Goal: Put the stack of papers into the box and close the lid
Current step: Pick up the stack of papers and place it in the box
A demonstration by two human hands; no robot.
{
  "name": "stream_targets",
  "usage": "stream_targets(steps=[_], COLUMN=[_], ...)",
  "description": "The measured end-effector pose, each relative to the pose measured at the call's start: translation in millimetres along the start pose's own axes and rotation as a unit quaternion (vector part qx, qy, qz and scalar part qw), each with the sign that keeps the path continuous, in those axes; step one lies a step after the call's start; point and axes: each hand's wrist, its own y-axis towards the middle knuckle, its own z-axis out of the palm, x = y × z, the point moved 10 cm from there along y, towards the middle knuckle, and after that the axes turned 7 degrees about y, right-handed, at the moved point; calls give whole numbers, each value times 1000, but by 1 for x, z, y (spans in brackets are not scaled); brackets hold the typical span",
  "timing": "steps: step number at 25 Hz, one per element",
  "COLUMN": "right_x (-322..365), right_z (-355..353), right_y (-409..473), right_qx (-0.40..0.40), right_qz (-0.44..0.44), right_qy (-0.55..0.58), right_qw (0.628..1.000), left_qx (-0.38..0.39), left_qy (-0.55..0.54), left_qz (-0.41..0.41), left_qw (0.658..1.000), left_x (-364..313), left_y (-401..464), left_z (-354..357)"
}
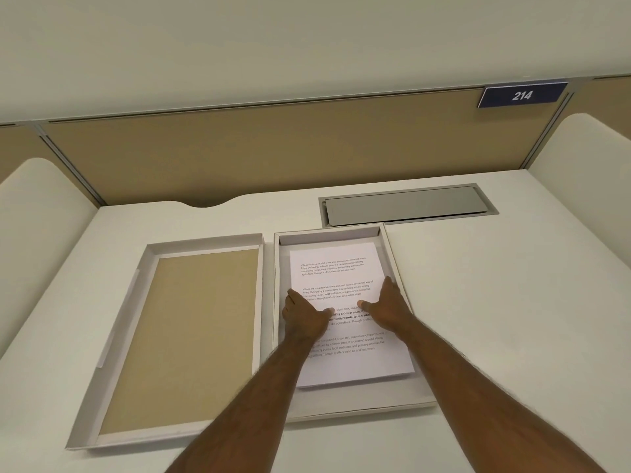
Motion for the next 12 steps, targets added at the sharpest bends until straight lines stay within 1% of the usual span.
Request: stream_targets(steps=[2,4,6,9,12], right_x=[6,21,40,65,86], right_z=[-2,-5,-6,-4,2], right_y=[-2,-8,-17,-30,-43], right_qx=[-5,-12,-10,6,23], right_qz=[-23,-76,-141,-219,-272], right_qy=[-15,-34,-54,-78,-80], right_qw=[1000,996,989,973,959], left_qx=[0,-6,-15,-40,-53], left_qy=[-17,-35,-47,-49,-33], left_qz=[4,23,70,168,241], left_qw=[1000,999,996,984,968], left_x=[0,-7,-23,-54,-72], left_y=[-2,-5,-10,-27,-52], left_z=[-3,-8,-16,-34,-48])
